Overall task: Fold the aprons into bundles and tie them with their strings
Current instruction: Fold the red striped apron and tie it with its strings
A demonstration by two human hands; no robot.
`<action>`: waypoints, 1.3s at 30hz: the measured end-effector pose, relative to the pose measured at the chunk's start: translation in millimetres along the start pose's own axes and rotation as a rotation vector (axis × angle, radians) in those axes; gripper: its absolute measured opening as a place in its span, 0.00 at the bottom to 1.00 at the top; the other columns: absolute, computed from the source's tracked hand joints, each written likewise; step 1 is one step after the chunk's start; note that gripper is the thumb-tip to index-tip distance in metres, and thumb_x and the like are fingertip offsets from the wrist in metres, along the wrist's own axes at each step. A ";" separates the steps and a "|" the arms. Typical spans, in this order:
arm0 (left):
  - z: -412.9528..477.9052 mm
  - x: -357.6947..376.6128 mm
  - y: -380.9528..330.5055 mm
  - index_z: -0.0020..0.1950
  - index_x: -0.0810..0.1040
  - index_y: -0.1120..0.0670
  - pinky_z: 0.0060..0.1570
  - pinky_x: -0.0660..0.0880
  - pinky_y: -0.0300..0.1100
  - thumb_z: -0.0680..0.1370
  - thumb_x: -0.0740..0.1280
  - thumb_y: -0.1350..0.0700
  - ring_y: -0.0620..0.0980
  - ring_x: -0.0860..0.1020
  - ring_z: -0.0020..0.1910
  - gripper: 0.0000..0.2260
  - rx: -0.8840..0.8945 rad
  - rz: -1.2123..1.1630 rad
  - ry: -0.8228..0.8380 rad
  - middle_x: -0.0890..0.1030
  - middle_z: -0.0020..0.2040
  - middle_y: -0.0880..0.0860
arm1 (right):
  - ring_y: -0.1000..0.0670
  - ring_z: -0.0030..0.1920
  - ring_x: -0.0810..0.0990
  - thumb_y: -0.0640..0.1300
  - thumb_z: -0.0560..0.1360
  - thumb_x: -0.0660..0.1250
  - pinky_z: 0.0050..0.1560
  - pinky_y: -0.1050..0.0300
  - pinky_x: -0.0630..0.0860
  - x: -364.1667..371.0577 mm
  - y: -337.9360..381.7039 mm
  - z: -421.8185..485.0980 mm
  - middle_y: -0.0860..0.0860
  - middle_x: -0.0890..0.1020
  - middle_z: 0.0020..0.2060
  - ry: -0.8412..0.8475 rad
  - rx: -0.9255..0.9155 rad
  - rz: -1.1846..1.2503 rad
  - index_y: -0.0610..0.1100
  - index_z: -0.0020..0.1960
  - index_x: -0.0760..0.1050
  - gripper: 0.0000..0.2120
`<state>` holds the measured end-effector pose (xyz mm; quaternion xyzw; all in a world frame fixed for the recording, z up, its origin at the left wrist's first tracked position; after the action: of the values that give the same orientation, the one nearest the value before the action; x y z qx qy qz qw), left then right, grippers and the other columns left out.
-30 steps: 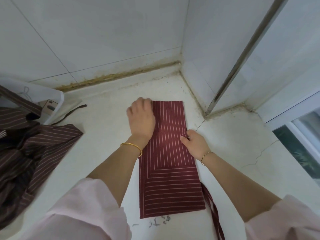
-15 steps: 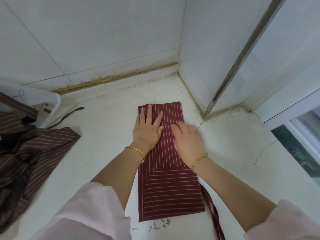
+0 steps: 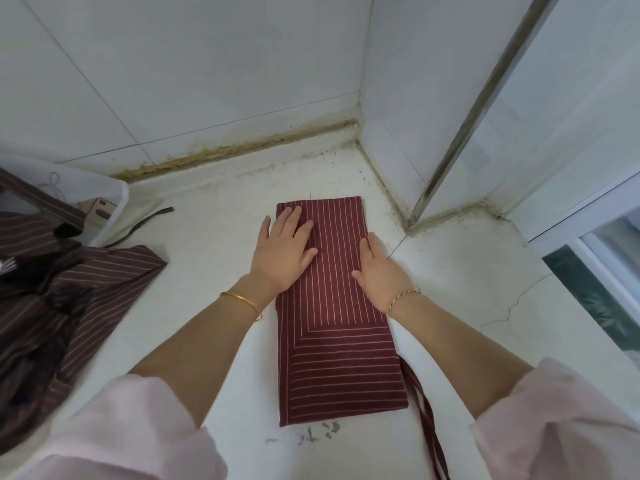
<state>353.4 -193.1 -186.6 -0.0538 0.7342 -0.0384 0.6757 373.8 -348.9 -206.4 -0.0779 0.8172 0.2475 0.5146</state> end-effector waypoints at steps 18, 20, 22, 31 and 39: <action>-114.6 4.1 -16.1 0.63 0.76 0.55 0.38 0.79 0.45 0.72 0.68 0.51 0.54 0.81 0.46 0.21 0.772 0.240 -0.034 0.80 0.54 0.57 | 0.48 0.67 0.67 0.24 0.73 0.56 0.68 0.63 0.59 -13.2 0.1 -51.2 0.49 0.72 0.67 -0.058 -0.387 -0.120 0.43 0.67 0.71 0.27; -118.2 7.8 -19.1 0.62 0.78 0.56 0.36 0.80 0.45 0.67 0.76 0.56 0.56 0.82 0.44 0.24 0.759 0.256 -0.104 0.81 0.52 0.60 | 0.49 0.68 0.67 0.25 0.73 0.56 0.68 0.63 0.58 -15.3 -0.4 -50.2 0.49 0.72 0.67 -0.036 -0.364 -0.093 0.43 0.67 0.72 0.26; -121.0 10.2 -23.7 0.59 0.80 0.57 0.37 0.80 0.46 0.65 0.77 0.60 0.57 0.82 0.44 0.23 0.717 0.266 -0.167 0.82 0.50 0.60 | 0.49 0.69 0.67 0.25 0.74 0.56 0.69 0.63 0.57 -14.8 -4.0 -49.5 0.49 0.72 0.67 -0.014 -0.344 -0.083 0.43 0.66 0.72 0.25; -106.0 20.6 22.2 0.50 0.78 0.58 0.38 0.77 0.35 0.81 0.55 0.62 0.49 0.79 0.39 0.12 -0.536 -1.096 0.200 0.81 0.46 0.56 | 0.50 0.64 0.73 0.25 0.70 0.61 0.64 0.62 0.67 -9.4 -22.1 -48.1 0.49 0.77 0.62 0.133 -0.221 0.307 0.46 0.68 0.70 0.30; -140.3 61.1 21.6 0.38 0.72 0.54 0.29 0.70 0.35 0.79 0.57 0.57 0.46 0.74 0.29 0.11 -0.812 -1.331 0.788 0.77 0.34 0.52 | 0.44 0.47 0.78 0.33 0.76 0.62 0.61 0.44 0.74 4.3 -19.4 -43.8 0.42 0.79 0.46 0.188 0.028 0.626 0.37 0.52 0.75 0.07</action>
<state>208.1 -182.0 -237.9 -0.6908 0.6874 -0.1761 0.1387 344.1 -386.3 -201.3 0.1616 0.8487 0.3741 0.3370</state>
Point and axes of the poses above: each hand's wrist, its own z-axis towards the middle knuckle, its own x-axis out of the palm, y = z × x, the point moved 8 cm from there along z, towards the middle knuckle
